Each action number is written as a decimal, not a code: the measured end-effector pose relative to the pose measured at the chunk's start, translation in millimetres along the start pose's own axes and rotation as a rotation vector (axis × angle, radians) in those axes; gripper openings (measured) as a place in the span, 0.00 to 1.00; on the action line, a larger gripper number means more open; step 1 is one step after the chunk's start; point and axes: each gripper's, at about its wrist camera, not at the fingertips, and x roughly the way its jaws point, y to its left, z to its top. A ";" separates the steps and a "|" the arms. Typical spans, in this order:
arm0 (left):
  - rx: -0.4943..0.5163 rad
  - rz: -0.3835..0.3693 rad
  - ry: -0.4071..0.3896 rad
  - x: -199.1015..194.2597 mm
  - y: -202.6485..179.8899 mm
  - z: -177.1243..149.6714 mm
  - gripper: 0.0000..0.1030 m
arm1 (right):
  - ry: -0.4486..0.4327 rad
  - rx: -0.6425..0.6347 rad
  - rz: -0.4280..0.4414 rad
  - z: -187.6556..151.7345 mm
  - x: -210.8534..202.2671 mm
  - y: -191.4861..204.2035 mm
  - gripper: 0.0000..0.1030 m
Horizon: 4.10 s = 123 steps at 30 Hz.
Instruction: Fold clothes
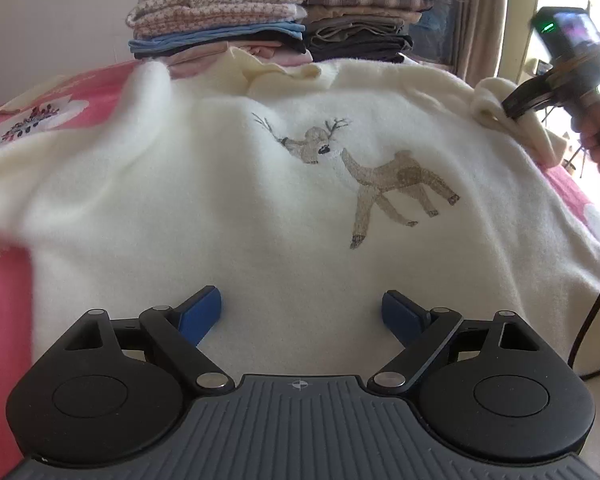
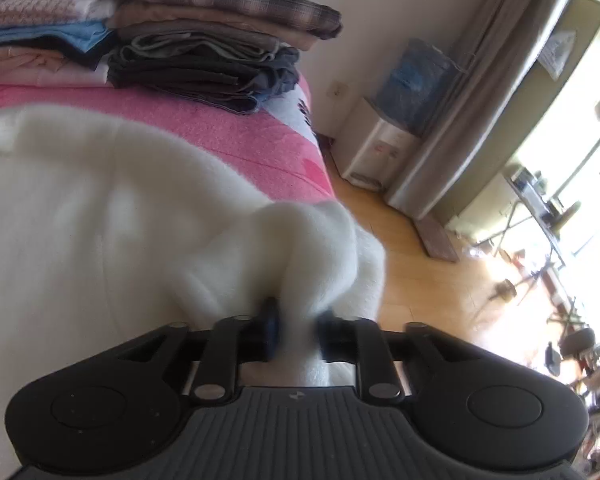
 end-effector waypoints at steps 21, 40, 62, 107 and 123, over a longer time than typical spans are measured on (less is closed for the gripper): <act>-0.260 0.041 0.031 -60.4 43.1 2.8 0.89 | 0.280 0.862 0.563 -134.9 -214.6 -135.8 0.87; -0.159 -0.218 -0.039 -20.2 9.9 6.5 0.87 | 0.400 0.201 0.538 -126.1 -149.9 79.3 0.59; -0.206 -0.095 -0.467 -229.3 35.1 70.4 0.88 | -0.080 0.473 0.399 -148.0 -401.3 -42.9 0.58; -0.461 0.067 0.076 -196.7 112.6 -82.5 0.78 | -0.035 0.014 0.945 -212.9 -339.7 23.9 0.63; -0.629 -0.005 0.041 -151.1 124.4 -100.3 0.64 | 0.139 0.080 1.139 -208.2 -268.5 121.8 0.13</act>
